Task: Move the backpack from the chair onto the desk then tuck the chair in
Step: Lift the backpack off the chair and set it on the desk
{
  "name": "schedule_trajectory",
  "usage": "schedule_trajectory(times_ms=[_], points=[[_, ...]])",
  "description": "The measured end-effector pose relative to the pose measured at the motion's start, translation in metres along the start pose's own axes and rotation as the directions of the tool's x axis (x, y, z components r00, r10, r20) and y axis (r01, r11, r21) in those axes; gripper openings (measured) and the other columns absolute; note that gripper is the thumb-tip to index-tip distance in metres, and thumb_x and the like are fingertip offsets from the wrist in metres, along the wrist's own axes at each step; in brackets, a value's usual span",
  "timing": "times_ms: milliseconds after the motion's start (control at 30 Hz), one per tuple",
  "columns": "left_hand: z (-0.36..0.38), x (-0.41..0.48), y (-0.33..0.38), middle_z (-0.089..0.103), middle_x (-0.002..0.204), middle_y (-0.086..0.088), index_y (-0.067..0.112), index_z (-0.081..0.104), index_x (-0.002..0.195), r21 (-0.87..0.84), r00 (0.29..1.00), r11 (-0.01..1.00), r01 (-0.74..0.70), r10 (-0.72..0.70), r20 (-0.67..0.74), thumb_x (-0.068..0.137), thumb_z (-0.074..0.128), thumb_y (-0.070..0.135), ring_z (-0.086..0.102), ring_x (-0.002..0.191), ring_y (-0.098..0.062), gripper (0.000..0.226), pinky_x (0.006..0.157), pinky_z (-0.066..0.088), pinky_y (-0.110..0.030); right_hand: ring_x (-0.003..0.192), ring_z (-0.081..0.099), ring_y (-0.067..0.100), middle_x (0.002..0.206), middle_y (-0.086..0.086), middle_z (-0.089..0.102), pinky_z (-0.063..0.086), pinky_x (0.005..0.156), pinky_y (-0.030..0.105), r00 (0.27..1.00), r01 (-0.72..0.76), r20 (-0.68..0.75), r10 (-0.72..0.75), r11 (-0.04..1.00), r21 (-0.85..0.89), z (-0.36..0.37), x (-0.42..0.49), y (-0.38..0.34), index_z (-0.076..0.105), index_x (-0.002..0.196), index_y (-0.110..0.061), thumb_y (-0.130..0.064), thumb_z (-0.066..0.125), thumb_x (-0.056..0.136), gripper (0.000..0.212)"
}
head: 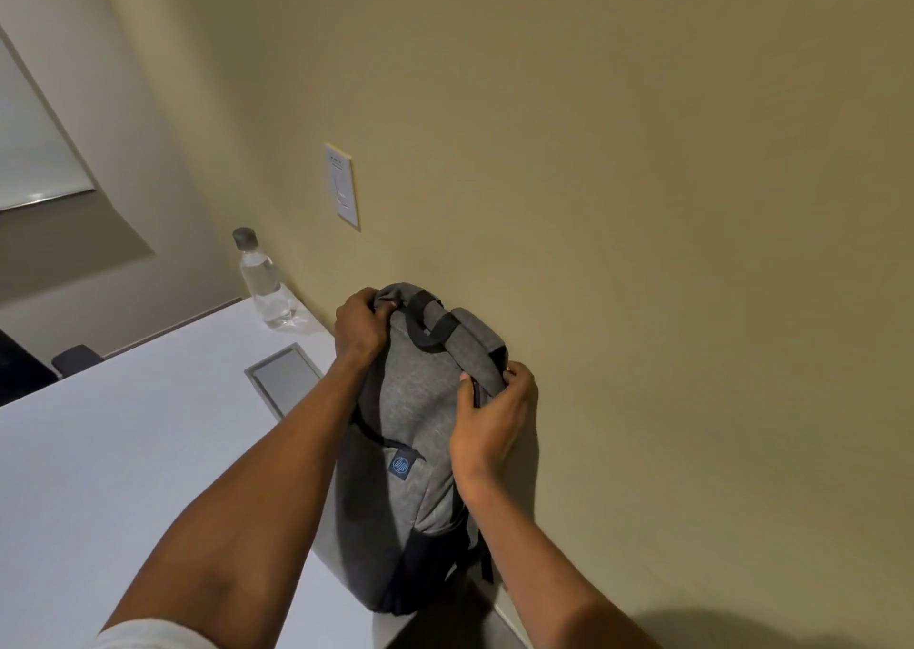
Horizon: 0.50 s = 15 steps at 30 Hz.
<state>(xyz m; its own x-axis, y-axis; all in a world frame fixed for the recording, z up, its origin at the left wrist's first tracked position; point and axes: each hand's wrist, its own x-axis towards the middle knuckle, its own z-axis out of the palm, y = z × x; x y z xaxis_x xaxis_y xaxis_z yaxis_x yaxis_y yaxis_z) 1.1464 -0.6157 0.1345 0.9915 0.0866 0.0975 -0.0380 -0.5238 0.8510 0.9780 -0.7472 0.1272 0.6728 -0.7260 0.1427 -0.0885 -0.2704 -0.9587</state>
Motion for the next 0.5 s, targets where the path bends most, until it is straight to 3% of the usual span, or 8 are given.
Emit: schedule_trajectory(times_ms=[133,233,500], points=[[-0.015,-0.004,0.0,0.066,0.137,-0.02,0.005,0.059,0.139,0.041,0.992,0.998,0.046,-0.05,0.116,0.103,0.063,0.037,0.061,0.125,-0.038,0.049,0.094,0.045,-0.038,0.125,0.054,0.022,0.14,0.011,0.052,0.038,0.094,0.016,0.999,-0.03,0.01,0.031,0.997,-0.066,-0.013,-0.022,0.011,0.044,0.143,-0.008,-0.028,0.076,0.093,0.063],[-0.03,-0.012,-0.003,0.05,0.159,-0.02,0.009,0.039,0.158,0.071,0.988,0.996,0.062,-0.071,0.136,0.103,0.059,0.049,0.05,0.144,-0.04,0.071,0.114,0.042,-0.048,0.128,0.054,0.024,0.141,0.01,0.052,0.043,0.097,0.026,0.996,-0.051,0.065,0.056,0.996,-0.076,-0.023,-0.03,0.021,0.042,0.144,-0.012,-0.034,0.075,0.093,0.065],[-0.059,-0.05,-0.029,0.04,0.167,-0.019,0.007,0.034,0.162,0.131,0.996,0.99,0.052,-0.06,0.062,0.107,0.053,0.048,0.04,0.152,-0.041,0.072,0.123,0.034,-0.05,0.132,0.054,0.023,0.146,0.005,0.051,0.051,0.105,0.038,0.99,-0.001,0.138,0.024,0.987,-0.161,-0.049,-0.057,0.022,0.04,0.148,-0.015,-0.042,0.073,0.094,0.069]])
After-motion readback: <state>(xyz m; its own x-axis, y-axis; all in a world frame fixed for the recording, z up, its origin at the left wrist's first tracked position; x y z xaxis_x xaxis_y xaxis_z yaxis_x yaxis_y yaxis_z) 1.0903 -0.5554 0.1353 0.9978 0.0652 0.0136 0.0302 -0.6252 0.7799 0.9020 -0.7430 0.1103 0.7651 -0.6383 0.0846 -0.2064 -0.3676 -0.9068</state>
